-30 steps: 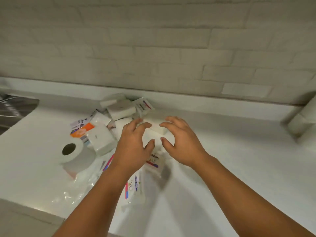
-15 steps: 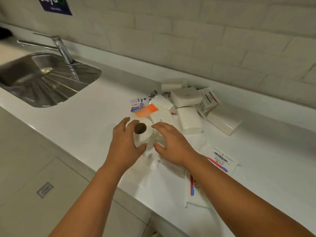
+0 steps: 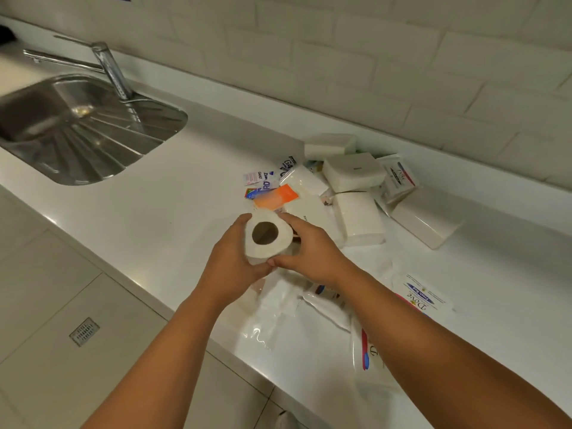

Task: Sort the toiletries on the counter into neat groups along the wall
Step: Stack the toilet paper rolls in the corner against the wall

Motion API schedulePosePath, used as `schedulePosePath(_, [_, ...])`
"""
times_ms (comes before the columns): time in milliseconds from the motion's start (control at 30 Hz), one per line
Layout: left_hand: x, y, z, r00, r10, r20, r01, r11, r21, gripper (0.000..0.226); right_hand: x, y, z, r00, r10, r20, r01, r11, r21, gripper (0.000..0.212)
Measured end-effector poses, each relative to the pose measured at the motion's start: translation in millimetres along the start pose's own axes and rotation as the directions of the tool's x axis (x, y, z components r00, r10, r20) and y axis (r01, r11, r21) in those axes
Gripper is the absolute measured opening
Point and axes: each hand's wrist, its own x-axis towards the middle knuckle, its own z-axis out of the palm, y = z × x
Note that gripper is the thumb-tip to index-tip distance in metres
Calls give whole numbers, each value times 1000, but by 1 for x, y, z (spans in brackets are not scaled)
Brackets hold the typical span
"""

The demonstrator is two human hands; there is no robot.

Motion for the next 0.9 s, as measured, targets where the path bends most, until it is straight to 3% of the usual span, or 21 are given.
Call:
schedulePosePath(133, [-2, 21, -4, 999, 46, 28, -43, 994, -104, 83, -15, -4, -26, 999, -14, -38, 19, 991, 132, 80])
schedulePosePath(433, [-5, 97, 36, 948, 200, 248, -135, 957, -256, 88, -97, 14, -115, 995, 36, -98, -2, 946, 325, 80])
schedulePosePath(667, [-24, 191, 115, 806, 371, 462, -235, 916, -326, 83, -209, 41, -189, 952, 100, -289, 12, 932, 362, 81])
schedulePosePath(900, [-66, 292, 222, 645, 486, 589, -291, 870, -399, 80, -338, 70, -268, 846, 201, -493, -9, 931, 365, 75])
